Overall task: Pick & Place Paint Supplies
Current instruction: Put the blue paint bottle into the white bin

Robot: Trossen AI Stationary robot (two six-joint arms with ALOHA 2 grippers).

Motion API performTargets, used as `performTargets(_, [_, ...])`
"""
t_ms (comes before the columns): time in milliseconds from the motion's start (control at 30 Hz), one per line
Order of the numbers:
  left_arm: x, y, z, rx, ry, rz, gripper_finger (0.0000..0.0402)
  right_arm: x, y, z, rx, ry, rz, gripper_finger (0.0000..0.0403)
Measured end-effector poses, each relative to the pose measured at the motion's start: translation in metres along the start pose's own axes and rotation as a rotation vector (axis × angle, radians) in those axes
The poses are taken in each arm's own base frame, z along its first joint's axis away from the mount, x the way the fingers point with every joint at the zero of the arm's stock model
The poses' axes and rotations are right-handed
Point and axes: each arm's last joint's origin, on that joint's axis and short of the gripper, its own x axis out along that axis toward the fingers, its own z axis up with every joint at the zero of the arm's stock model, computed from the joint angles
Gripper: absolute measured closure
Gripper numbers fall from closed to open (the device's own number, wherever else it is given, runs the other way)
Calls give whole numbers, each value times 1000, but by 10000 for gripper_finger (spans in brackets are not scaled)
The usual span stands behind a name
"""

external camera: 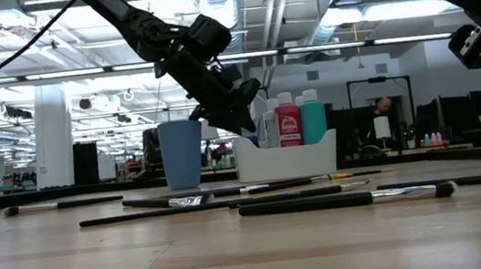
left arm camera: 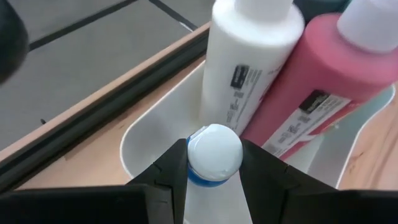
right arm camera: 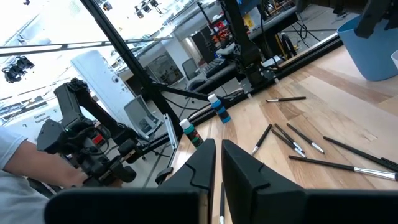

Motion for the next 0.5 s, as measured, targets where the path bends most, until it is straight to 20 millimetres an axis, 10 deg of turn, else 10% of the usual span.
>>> performTargets(500, [4,-1,-3,4,11,-2,292,0,0,0,0,0,0,383])
